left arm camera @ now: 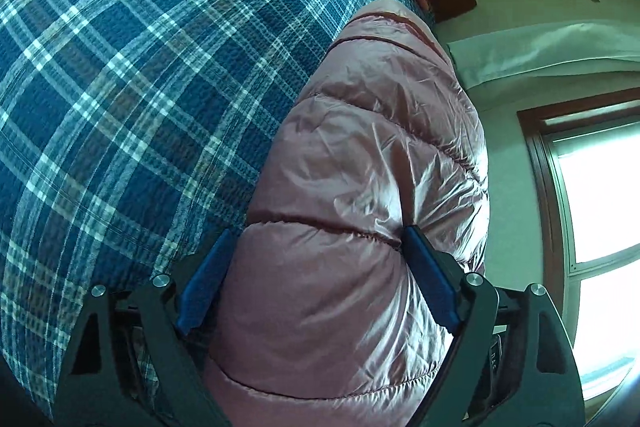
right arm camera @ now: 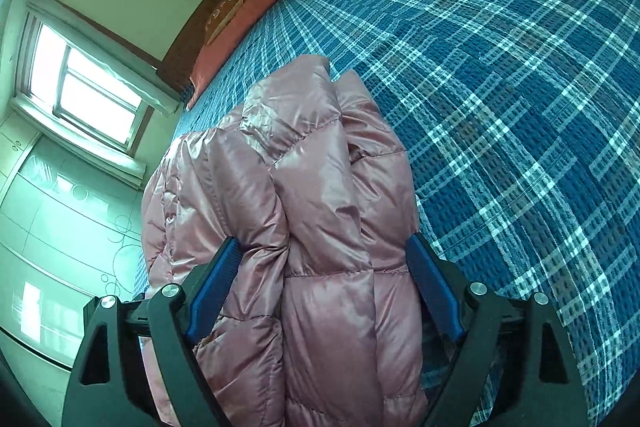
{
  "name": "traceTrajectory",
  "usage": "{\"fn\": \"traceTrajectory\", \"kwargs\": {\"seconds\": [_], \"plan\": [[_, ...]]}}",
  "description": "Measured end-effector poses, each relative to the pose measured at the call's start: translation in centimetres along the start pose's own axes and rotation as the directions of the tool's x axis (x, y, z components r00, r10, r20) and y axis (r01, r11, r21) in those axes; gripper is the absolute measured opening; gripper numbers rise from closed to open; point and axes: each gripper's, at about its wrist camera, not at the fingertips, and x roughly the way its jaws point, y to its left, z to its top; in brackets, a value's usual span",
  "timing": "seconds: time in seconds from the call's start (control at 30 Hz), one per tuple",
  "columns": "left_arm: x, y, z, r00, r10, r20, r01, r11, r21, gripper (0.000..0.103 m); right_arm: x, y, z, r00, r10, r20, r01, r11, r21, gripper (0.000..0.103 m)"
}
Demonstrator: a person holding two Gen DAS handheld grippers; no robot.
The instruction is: Fold large clothes
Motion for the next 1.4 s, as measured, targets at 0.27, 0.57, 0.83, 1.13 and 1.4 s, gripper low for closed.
{"fn": "traceTrajectory", "kwargs": {"seconds": [0.27,0.57,0.83,1.13,1.4], "plan": [[0.0,0.1,0.0,1.000,-0.003,0.007,0.003,1.000,-0.017,0.070,0.5,-0.4,-1.2,0.996,0.085,0.000,-0.085,0.995,0.042,0.058],[-0.8,-0.6,-0.8,1.000,0.012,0.026,-0.013,1.000,0.005,0.044,0.1,-0.6,-3.1,0.985,0.171,0.016,-0.172,0.982,0.076,0.034],[-2.5,-2.9,-0.9,0.997,0.007,0.080,-0.014,0.996,0.091,0.036,-1.1,0.9,-4.5,0.976,0.210,0.060,-0.213,0.975,0.059,0.028],[-8.4,-1.8,3.0,0.980,0.010,0.198,-0.036,0.991,0.128,0.035,1.9,6.7,-5.7,0.955,0.296,0.028,-0.297,0.955,0.018,0.026],[-12.6,2.6,8.5,0.964,0.063,0.259,-0.081,0.995,0.059,0.035,8.1,12.8,-7.2,0.926,0.373,-0.056,-0.372,0.928,0.039,0.025]]}}
